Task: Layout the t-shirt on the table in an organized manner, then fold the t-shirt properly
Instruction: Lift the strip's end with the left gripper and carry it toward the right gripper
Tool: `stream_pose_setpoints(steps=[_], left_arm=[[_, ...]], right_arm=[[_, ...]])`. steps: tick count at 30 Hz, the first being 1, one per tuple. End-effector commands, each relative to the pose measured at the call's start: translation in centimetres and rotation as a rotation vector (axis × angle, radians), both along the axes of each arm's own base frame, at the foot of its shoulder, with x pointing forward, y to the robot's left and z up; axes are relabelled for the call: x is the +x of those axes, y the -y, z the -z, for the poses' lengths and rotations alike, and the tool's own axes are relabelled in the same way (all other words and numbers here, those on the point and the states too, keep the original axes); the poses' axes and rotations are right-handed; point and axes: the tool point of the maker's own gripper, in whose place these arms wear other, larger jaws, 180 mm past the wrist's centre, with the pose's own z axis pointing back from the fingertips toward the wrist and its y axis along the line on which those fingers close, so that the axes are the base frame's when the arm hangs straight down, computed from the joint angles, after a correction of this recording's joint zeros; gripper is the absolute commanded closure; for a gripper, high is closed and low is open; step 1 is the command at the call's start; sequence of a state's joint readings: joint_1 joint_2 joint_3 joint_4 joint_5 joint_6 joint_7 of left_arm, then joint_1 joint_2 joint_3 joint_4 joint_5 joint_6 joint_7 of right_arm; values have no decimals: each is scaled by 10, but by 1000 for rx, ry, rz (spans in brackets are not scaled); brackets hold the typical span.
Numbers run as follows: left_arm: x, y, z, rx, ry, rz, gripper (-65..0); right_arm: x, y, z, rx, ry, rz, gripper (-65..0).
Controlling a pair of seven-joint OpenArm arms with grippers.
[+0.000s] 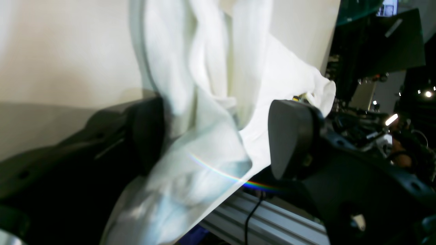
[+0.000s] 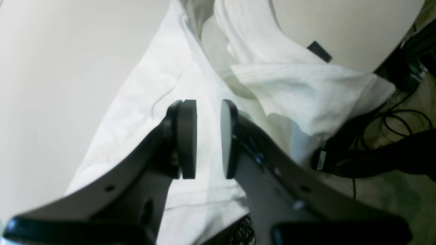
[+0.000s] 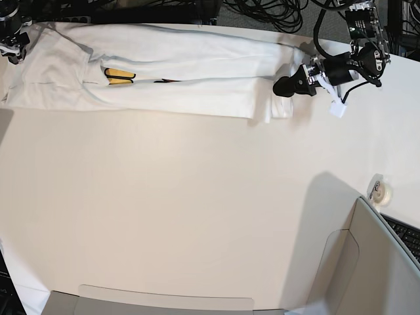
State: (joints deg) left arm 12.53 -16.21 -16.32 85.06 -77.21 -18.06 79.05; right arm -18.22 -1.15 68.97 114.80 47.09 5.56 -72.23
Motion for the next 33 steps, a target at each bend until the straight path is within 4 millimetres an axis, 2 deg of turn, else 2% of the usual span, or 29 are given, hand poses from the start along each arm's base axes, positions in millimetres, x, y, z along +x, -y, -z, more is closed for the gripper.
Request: stream_pose_setpoints(steps=[1, 4, 7, 9, 12, 14, 16, 18, 22, 24, 27, 33], left_arm=[[-5, -2, 4, 37, -19, 28, -455], [-5, 1, 5, 35, -22, 36, -452], [-6, 2, 5, 33, -21, 41, -381], [-4, 3, 4, 30, -15, 41, -262], [9, 7, -2, 23, 17, 42, -14], [10, 7, -4, 23, 25, 43, 0], [13, 7, -10, 29, 45, 43, -21], [18, 11, -23, 46, 99, 65, 0], [24, 24, -57, 84, 228, 117, 0], [25, 38, -72, 89, 283, 154, 0], [13, 63, -80, 79, 312, 236, 0], [-11, 137, -83, -63, 307, 377, 0]], right_arm=[[4, 5, -12, -42, 23, -10, -128], [4, 5, -11, -40, 23, -9, -128], [4, 5, -11, -40, 23, -9, -127], [4, 5, -11, -40, 23, -9, -127], [4, 5, -11, -40, 23, -9, -126], [4, 5, -12, -40, 25, -9, -126], [8, 5, -14, -42, 38, -10, -126], [11, 6, -15, -45, 47, -8, -126], [18, 15, -25, -78, 65, -12, -126], [20, 20, -31, -100, 67, -18, -126], [24, 30, -42, -135, 80, -17, -126], [6, 63, -68, -223, 84, 54, -126]])
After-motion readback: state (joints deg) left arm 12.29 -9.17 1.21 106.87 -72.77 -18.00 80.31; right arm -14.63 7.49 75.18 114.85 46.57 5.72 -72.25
